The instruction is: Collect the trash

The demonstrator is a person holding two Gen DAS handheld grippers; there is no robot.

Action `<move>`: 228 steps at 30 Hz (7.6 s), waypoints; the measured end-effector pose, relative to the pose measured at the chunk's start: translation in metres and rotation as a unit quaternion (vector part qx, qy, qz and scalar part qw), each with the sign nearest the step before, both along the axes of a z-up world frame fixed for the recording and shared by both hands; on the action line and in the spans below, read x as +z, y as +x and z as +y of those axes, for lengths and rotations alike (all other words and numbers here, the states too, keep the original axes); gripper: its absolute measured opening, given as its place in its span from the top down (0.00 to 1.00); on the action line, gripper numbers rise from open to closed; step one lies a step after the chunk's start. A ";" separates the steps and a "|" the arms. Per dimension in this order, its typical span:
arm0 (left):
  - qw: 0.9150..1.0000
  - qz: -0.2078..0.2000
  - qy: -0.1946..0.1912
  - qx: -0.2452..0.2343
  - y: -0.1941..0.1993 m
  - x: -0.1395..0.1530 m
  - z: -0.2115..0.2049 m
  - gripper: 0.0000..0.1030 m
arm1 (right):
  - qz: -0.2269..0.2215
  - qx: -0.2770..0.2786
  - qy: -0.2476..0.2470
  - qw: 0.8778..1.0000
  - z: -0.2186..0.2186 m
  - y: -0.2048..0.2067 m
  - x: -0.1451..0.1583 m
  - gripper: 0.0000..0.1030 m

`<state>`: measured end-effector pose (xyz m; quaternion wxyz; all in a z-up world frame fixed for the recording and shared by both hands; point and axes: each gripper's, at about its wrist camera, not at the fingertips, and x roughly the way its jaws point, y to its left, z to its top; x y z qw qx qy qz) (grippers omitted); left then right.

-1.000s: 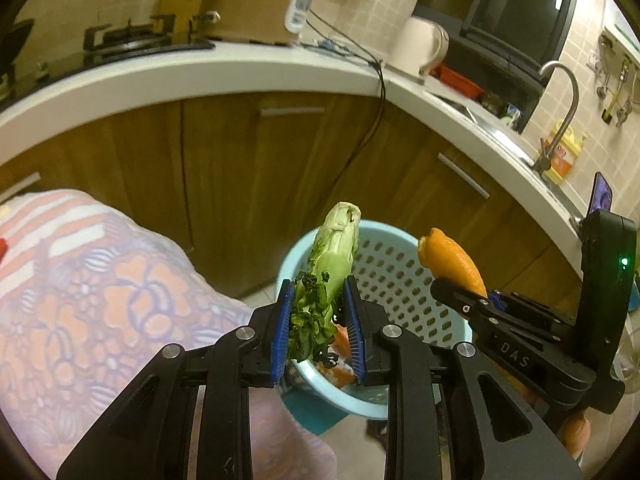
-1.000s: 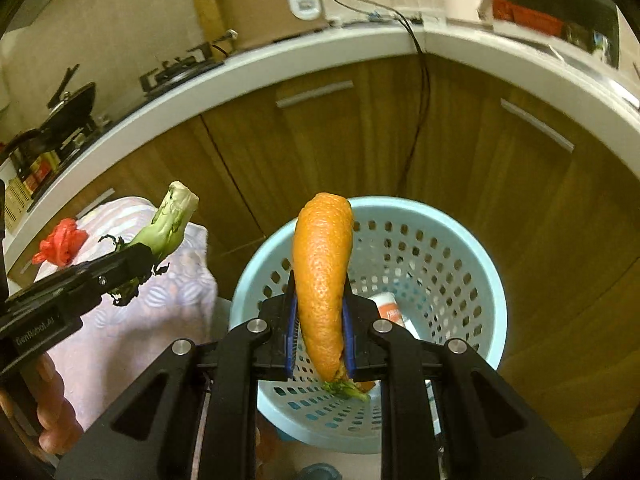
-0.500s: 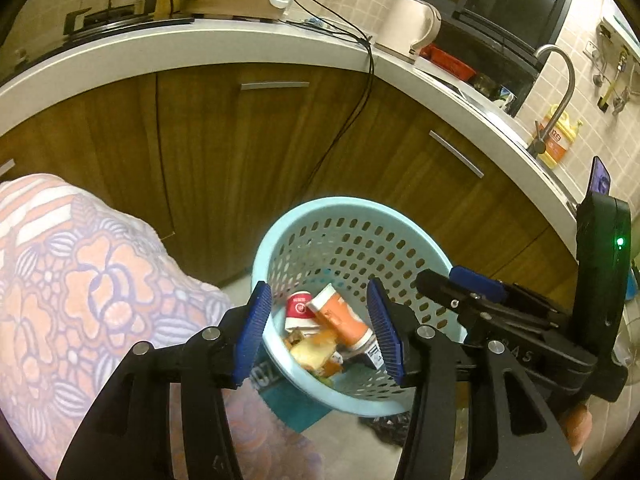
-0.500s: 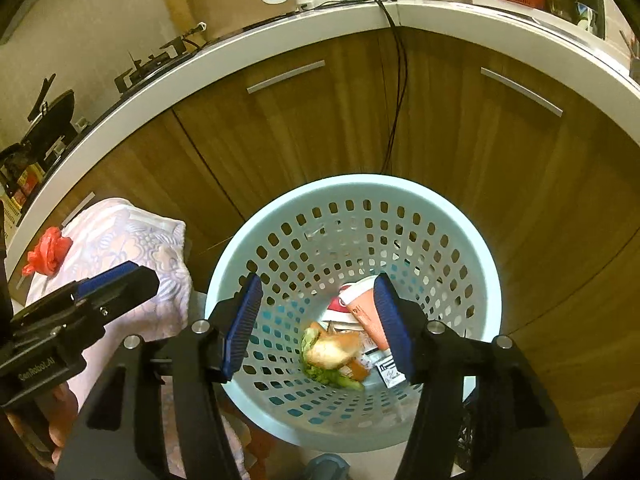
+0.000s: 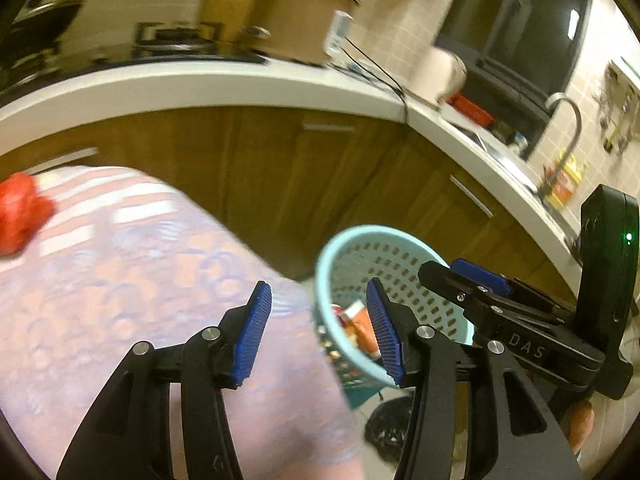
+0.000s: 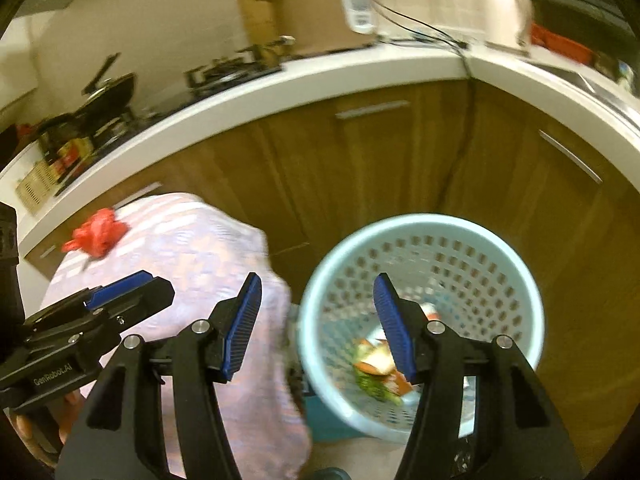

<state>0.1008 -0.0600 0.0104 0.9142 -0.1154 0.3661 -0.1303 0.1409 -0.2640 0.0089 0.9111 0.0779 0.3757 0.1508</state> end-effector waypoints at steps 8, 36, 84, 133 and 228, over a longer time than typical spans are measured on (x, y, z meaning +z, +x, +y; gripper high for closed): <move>0.994 -0.022 -0.009 0.107 -0.052 0.020 0.093 0.53 | -0.020 0.085 0.002 0.996 0.096 -0.019 0.014 0.47; 0.938 0.053 0.101 0.328 -0.151 -0.040 0.295 0.37 | -0.008 0.210 -0.029 0.977 0.248 -0.050 -0.040 0.68; 0.960 -0.037 0.125 0.249 -0.089 -0.033 0.225 0.93 | -0.018 0.206 -0.030 0.978 0.408 0.087 -0.018 0.15; 0.985 -0.109 0.107 0.082 -0.057 0.044 0.032 0.93 | -0.140 0.005 0.025 0.990 0.022 -0.015 0.064 0.71; 0.983 -0.154 0.075 0.074 -0.069 -0.009 -0.027 0.15 | -0.142 -0.140 -0.064 0.978 -0.031 -0.096 0.013 0.38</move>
